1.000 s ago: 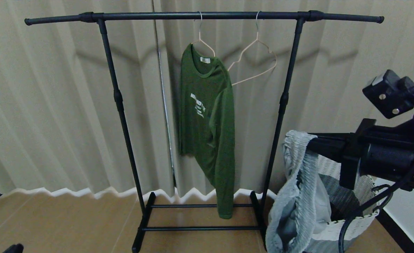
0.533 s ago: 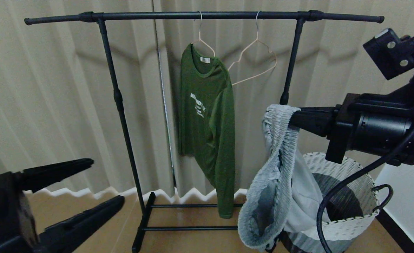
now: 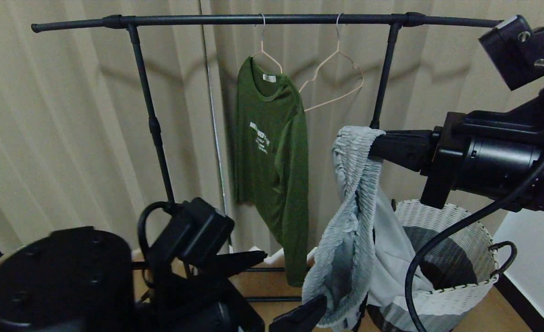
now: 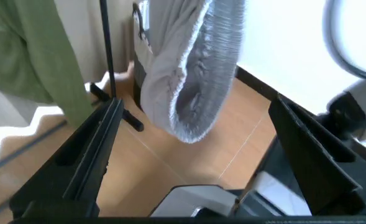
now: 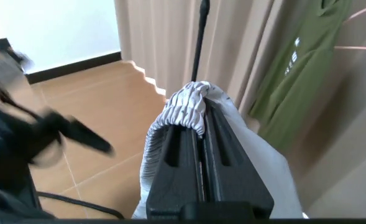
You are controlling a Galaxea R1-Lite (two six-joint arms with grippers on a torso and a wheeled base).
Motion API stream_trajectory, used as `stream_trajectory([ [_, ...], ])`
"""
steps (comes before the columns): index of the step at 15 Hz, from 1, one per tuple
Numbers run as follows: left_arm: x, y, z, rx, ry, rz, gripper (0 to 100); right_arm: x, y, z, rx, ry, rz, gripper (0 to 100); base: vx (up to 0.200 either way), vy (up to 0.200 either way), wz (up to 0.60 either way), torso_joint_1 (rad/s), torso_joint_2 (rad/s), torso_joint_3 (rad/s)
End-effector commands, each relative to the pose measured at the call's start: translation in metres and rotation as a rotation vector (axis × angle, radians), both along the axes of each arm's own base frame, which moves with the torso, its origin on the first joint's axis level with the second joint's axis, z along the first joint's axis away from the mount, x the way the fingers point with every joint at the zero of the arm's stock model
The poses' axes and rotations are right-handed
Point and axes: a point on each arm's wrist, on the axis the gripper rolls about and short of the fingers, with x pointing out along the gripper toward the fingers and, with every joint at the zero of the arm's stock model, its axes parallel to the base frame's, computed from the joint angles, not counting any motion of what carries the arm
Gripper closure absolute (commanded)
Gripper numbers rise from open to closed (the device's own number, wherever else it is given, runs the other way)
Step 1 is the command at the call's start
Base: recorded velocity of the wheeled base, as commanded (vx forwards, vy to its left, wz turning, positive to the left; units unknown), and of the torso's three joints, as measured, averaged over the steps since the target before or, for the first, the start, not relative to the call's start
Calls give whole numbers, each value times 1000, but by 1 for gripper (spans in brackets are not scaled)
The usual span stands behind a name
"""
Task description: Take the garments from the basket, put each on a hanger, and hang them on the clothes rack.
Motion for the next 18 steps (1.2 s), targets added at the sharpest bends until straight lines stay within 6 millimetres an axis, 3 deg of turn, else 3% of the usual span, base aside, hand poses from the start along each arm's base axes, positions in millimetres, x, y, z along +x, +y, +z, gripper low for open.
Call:
stream_trajectory([
  [1,15,-26,-30,87,54,48,0,-2,2,1,18,1,11,100,0,0,0,0,0,0],
  [8,38,-52,-57,162,67,226,0,-10,-1,10,92,2,60,100,0,0,0,0,0,0],
  [15,29,-37,-65,204,83,247,0,-12,-4,15,103,-16,53,100,0,0,0,0,0,0],
  [16,27,-33,-62,197,80,247,100,-12,-4,15,103,-16,50,100,0,0,0,0,0,0],
  [18,22,-26,-58,194,70,256,100,-10,-5,14,99,-14,42,100,0,0,0,0,0,0],
])
